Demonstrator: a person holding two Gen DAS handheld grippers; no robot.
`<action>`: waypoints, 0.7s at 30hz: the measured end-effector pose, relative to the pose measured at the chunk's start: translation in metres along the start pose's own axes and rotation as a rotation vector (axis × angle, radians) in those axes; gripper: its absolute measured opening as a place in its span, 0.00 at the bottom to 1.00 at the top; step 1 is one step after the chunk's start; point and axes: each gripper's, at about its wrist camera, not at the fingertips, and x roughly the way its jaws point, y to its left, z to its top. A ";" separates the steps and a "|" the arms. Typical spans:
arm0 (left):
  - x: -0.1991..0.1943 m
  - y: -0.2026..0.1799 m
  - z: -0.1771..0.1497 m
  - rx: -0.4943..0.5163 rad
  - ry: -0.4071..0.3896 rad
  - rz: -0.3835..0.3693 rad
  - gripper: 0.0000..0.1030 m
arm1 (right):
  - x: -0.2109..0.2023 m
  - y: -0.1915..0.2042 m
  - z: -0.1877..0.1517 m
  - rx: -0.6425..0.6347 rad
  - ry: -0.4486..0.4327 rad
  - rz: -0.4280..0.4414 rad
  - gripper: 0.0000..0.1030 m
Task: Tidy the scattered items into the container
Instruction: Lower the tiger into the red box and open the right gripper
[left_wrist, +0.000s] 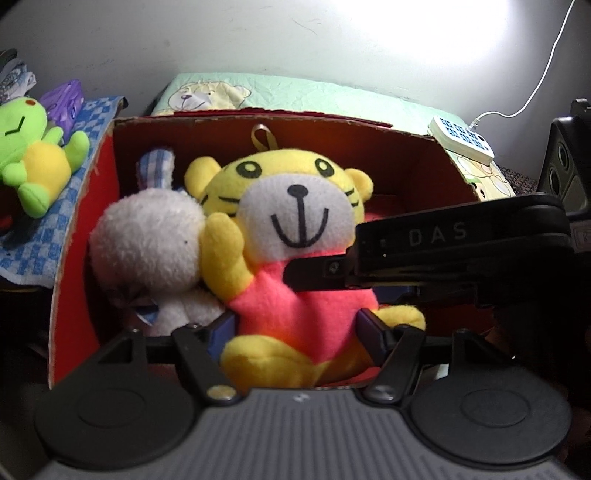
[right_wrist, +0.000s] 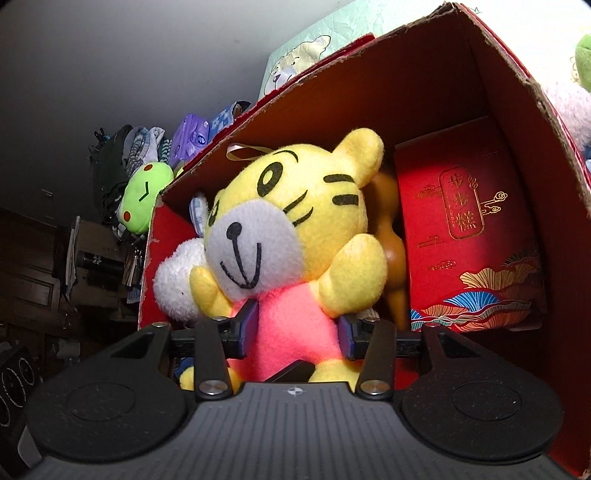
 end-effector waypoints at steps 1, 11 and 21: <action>0.000 -0.001 0.000 0.000 0.000 0.004 0.67 | -0.001 -0.001 0.000 0.000 -0.002 0.005 0.49; -0.019 -0.021 -0.004 0.061 -0.050 0.070 0.72 | -0.023 -0.007 0.000 -0.007 -0.011 0.046 0.58; -0.046 -0.060 0.005 0.113 -0.144 0.085 0.70 | -0.078 -0.005 0.000 -0.136 -0.150 0.082 0.56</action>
